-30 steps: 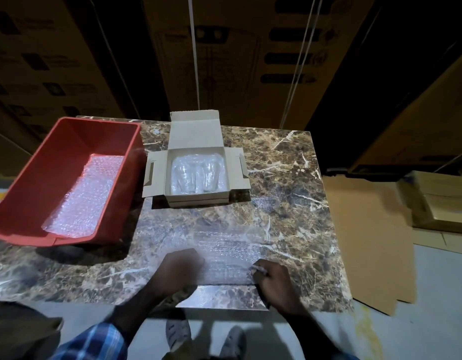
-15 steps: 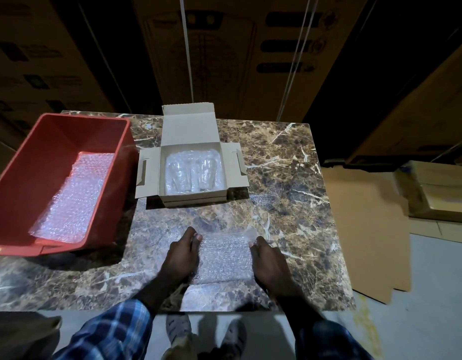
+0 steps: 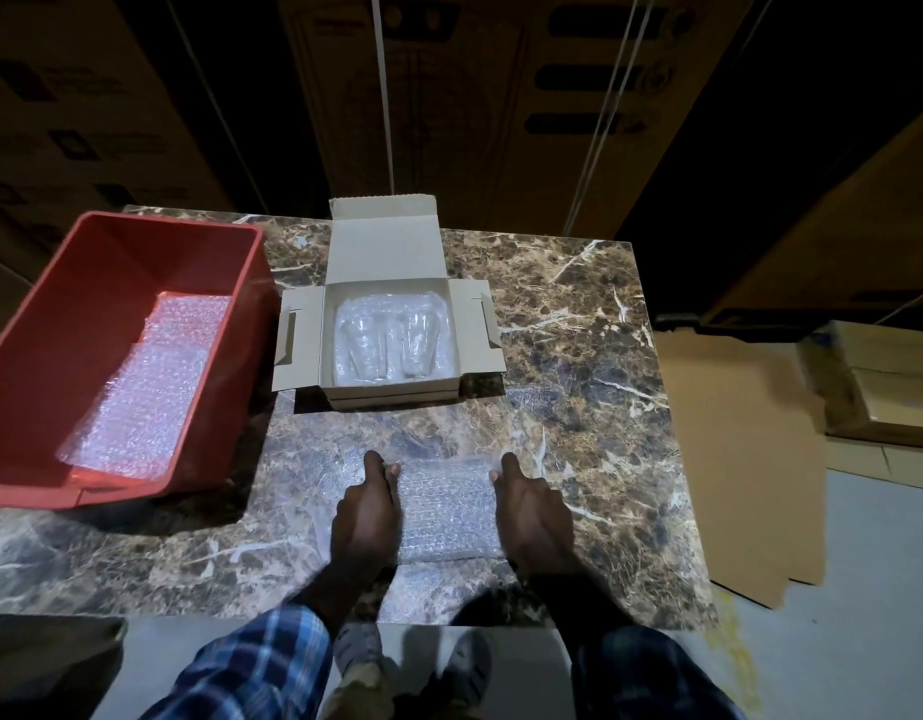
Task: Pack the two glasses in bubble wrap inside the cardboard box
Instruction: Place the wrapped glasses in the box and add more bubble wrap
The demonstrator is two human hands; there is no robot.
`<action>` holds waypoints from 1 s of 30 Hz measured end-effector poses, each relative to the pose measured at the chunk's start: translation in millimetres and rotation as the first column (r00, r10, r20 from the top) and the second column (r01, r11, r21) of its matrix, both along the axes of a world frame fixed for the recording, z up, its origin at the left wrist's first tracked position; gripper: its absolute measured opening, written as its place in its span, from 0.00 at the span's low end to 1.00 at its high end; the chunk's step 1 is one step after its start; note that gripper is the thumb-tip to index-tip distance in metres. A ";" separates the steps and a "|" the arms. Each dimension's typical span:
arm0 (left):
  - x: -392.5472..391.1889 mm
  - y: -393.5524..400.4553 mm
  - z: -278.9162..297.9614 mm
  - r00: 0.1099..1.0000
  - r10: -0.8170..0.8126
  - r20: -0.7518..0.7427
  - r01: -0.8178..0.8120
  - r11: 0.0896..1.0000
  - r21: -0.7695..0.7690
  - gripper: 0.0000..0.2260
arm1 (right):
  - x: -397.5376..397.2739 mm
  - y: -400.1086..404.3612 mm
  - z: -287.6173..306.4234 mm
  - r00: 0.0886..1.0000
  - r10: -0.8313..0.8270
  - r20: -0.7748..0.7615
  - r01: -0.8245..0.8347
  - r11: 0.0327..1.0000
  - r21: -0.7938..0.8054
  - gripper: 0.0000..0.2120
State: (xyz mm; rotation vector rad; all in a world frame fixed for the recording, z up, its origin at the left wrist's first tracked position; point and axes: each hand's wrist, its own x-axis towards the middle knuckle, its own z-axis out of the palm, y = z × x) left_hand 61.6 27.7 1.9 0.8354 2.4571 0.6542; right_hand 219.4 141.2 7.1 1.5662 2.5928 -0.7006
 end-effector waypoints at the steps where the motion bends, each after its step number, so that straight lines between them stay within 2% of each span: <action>1: -0.8 0.9 -0.4 1.000 0.003 -0.005 -0.003 1.000 -0.017 0.10 | 0.5 1.0 -3.1 1.000 0.004 0.015 -0.004 1.000 0.001 0.12; 5: 3.2 0.0 2.9 0.996 0.062 -0.069 -0.064 0.997 -0.035 0.11 | 3.3 0.1 -12.2 1.000 -0.002 0.017 0.002 1.000 -0.003 0.21; 7: 7.1 -2.1 7.0 0.980 0.144 -0.136 -0.139 0.989 0.044 0.11 | 3.4 -4.3 -9.7 0.997 -0.060 0.040 0.058 0.997 0.047 0.23; 8: 7.4 -3.4 7.7 0.964 0.155 -0.215 -0.136 0.986 0.100 0.10 | 2.6 -7.1 -5.5 0.994 -0.102 0.038 0.097 0.989 0.114 0.22; 10: 8.7 -9.1 6.5 0.901 0.084 -0.426 -0.015 0.986 0.164 0.11 | 0.6 -13.4 1.4 0.993 -0.115 0.030 0.101 0.951 0.293 0.18; 12: 16.3 -17.0 -2.6 0.851 -0.071 -0.521 0.172 0.974 0.147 0.14 | -1.0 -19.4 -4.4 1.000 -0.021 0.006 0.016 0.905 0.426 0.16; 15: 32.0 -26.1 -23.4 0.796 -0.340 -0.501 0.442 0.892 0.097 0.21 | -7.1 -31.0 -24.4 0.981 0.185 -0.052 -0.149 0.904 0.401 0.21; 18: 36.8 -29.4 -43.1 0.770 -0.483 -0.418 0.534 0.845 0.007 0.24 | -9.8 -41.3 -40.7 0.950 0.310 -0.041 -0.286 0.914 0.289 0.24; 22: 31.5 -29.7 -43.3 0.786 -0.507 -0.353 0.522 0.851 -0.060 0.25 | -4.7 -38.3 -44.4 0.941 0.338 0.010 -0.336 0.929 0.154 0.27; 24: 27.7 -30.5 -40.4 0.779 -0.513 -0.362 0.525 0.848 -0.073 0.26 | 1.5 -34.0 -45.9 0.939 0.340 0.038 -0.342 0.926 0.158 0.30; 30: 3.3 -42.4 -35.0 0.798 -0.504 -0.330 0.481 0.863 -0.153 0.30 | 28.7 -20.1 -43.3 0.975 0.221 0.019 -0.220 0.960 0.175 0.35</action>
